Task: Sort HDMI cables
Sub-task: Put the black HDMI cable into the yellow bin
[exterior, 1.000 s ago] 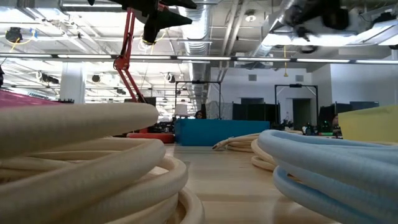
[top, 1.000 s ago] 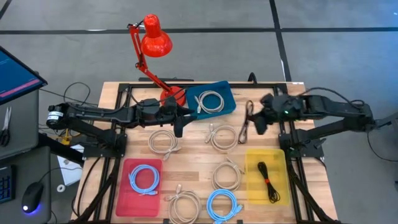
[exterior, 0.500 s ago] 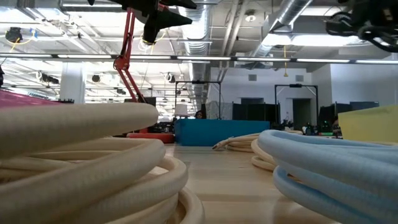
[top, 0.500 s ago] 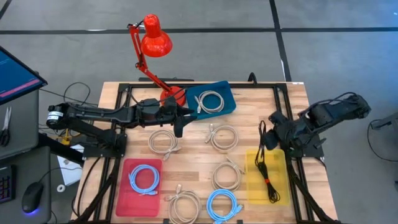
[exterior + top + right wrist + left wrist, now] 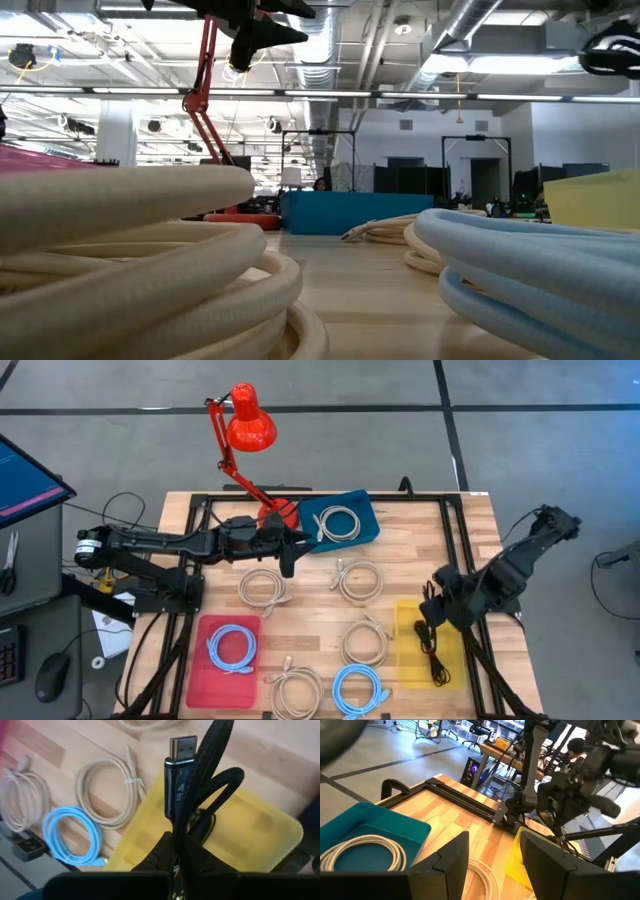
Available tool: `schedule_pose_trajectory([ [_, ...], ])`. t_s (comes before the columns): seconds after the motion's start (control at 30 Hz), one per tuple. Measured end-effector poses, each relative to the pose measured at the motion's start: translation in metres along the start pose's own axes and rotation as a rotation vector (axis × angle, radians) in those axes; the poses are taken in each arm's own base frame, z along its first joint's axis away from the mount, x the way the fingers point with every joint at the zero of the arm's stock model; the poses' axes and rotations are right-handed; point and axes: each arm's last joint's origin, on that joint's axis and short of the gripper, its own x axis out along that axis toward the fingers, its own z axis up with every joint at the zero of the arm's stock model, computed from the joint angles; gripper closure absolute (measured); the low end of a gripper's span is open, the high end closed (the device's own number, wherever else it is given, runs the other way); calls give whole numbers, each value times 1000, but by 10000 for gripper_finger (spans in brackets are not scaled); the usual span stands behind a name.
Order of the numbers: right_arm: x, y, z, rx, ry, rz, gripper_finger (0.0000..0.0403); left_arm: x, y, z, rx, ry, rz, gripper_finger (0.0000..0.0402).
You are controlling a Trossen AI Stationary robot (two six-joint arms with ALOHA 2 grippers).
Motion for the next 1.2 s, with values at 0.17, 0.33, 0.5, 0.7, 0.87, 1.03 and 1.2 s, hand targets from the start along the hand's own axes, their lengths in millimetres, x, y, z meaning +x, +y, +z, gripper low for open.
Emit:
schedule_pose_trajectory([
  [0.17,13,6,-15,-1,18,-3,403,0,0,0,0,0,0,225],
  [0.33,32,14,-26,6,27,22,403,0,0,0,0,0,0,225],
  [0.5,49,18,-31,4,19,-7,403,0,0,0,0,0,0,225],
  [0.7,69,21,-38,6,35,-37,403,0,0,0,0,0,0,225],
  [0.87,82,27,-44,9,57,-48,403,0,0,0,0,0,0,225],
  [1.03,103,28,-51,8,58,-51,403,0,0,0,0,0,0,225],
  [1.2,121,28,-56,-1,50,-103,403,0,0,0,0,1,0,225],
])
